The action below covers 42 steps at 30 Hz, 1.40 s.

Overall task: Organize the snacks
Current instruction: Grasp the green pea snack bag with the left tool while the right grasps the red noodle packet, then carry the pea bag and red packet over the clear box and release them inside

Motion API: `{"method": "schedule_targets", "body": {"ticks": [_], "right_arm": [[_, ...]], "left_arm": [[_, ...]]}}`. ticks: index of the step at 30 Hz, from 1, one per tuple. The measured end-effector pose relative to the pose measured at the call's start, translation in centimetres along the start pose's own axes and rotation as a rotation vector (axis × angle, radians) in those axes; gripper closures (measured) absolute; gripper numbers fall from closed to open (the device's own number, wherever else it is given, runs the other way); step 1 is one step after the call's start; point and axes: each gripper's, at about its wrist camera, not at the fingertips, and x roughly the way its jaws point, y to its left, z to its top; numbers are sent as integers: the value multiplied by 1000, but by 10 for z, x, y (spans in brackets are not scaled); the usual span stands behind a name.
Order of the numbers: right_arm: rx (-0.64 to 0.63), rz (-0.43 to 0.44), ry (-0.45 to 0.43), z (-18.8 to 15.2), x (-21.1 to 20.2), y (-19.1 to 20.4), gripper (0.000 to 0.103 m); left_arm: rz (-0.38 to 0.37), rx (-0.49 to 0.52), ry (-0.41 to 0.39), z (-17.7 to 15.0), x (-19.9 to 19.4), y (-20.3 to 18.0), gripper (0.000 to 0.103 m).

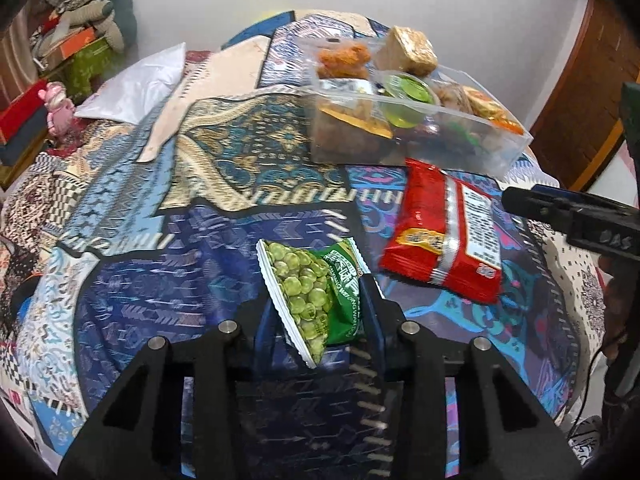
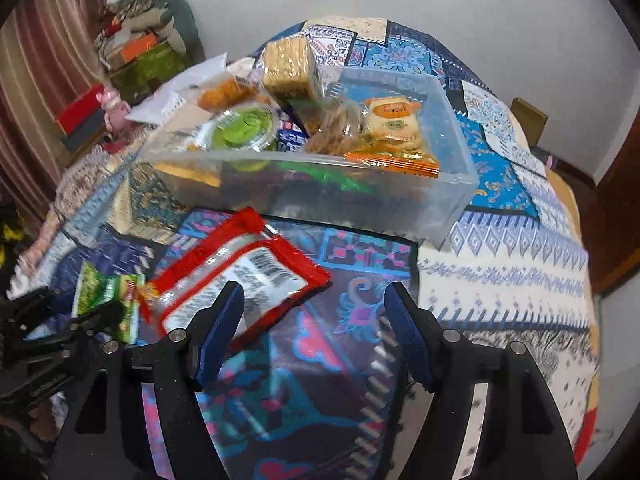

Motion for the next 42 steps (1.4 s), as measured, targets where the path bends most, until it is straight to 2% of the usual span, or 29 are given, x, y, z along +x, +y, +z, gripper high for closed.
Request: {"method": "schedule_targets", "body": {"ticks": [1, 3, 5, 11, 14, 17, 24, 29, 33, 37, 38, 40, 42], "right_arm": [[16, 24, 2, 1, -1, 2, 30], [39, 45, -1, 5, 0, 9, 17], [54, 31, -6, 13, 5, 20, 13], [41, -58, 47, 29, 37, 55, 11], [-43, -159, 81, 24, 50, 67, 11], [-81, -179, 96, 12, 52, 66, 11], [-18, -121, 113, -16, 33, 24, 11], [15, -4, 125, -21, 34, 2, 11], [-12, 40, 112, -15, 42, 0, 11], [-76, 28, 109, -8, 54, 10, 11], [-96, 24, 105, -7, 57, 12, 11], [-122, 23, 88, -5, 54, 18, 21], [-120, 40, 81, -2, 51, 17, 39]], "left_arm": [[2, -4, -2, -1, -1, 2, 64], [-3, -11, -2, -3, -3, 6, 64], [-4, -10, -5, -6, -5, 7, 64], [-21, -11, -7, -8, -6, 11, 64], [-31, -17, -5, -8, -6, 12, 64], [-30, -16, -9, -8, -7, 11, 64], [-18, -5, -21, -4, -8, 5, 65], [-26, 13, -39, 4, -11, -6, 66], [-39, 13, -41, 12, -13, -12, 66], [-31, 34, -59, 20, -17, -19, 66], [-32, 36, -61, 21, -18, -21, 66], [-31, 38, -68, 25, -19, -23, 66], [-34, 38, -75, 27, -22, -26, 66]]}}
